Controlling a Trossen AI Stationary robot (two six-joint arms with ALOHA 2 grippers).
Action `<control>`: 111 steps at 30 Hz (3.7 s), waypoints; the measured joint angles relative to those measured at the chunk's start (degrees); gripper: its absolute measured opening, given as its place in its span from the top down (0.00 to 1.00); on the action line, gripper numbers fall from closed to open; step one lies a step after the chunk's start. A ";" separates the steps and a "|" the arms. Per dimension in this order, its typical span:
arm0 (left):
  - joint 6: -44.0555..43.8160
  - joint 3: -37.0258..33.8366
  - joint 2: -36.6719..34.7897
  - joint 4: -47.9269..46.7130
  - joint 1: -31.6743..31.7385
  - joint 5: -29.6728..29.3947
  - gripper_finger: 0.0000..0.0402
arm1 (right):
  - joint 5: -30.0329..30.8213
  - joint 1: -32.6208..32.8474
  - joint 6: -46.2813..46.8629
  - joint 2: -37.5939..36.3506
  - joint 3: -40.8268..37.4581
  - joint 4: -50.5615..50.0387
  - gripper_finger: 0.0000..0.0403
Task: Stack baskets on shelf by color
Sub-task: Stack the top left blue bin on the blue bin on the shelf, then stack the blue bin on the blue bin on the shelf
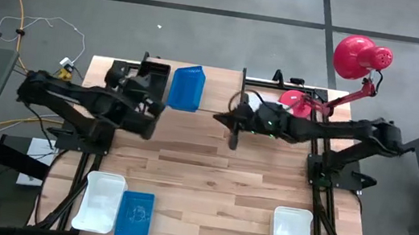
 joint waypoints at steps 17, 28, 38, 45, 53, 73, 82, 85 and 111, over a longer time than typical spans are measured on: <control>61.05 -7.89 -8.47 38.31 8.50 38.42 1.00 | 6.44 -9.07 -6.44 17.98 17.70 -9.81 1.00; 62.78 -11.97 -10.08 43.27 15.17 39.05 1.00 | 3.51 -10.96 -4.98 18.43 17.89 -6.63 1.00; 64.21 -13.59 -10.19 48.78 16.27 42.52 1.00 | 3.09 -11.59 -3.93 20.82 17.87 -3.48 1.00; 64.23 -13.59 -10.91 48.92 16.27 42.42 1.00 | 2.83 -11.30 -2.95 20.75 17.84 -2.68 1.00; 64.21 -13.59 -10.91 48.81 16.38 42.35 1.00 | 1.65 -11.22 -2.46 21.43 17.78 -3.16 1.00; 65.10 -13.58 -11.64 48.87 16.38 40.58 1.00 | 6.48 -9.31 -8.05 9.45 17.78 -17.49 1.00; 61.18 -16.96 -14.37 56.46 14.58 62.18 1.00 | 6.29 0.38 -6.56 1.32 17.76 -39.70 1.00; 61.01 -22.92 -16.17 65.09 11.76 64.92 1.00 | 8.68 5.44 -6.39 1.18 17.76 -42.84 1.00; 37.52 -23.81 -3.53 52.20 -20.40 56.53 0.91 | 18.48 17.89 11.09 -15.23 -8.50 -31.77 1.00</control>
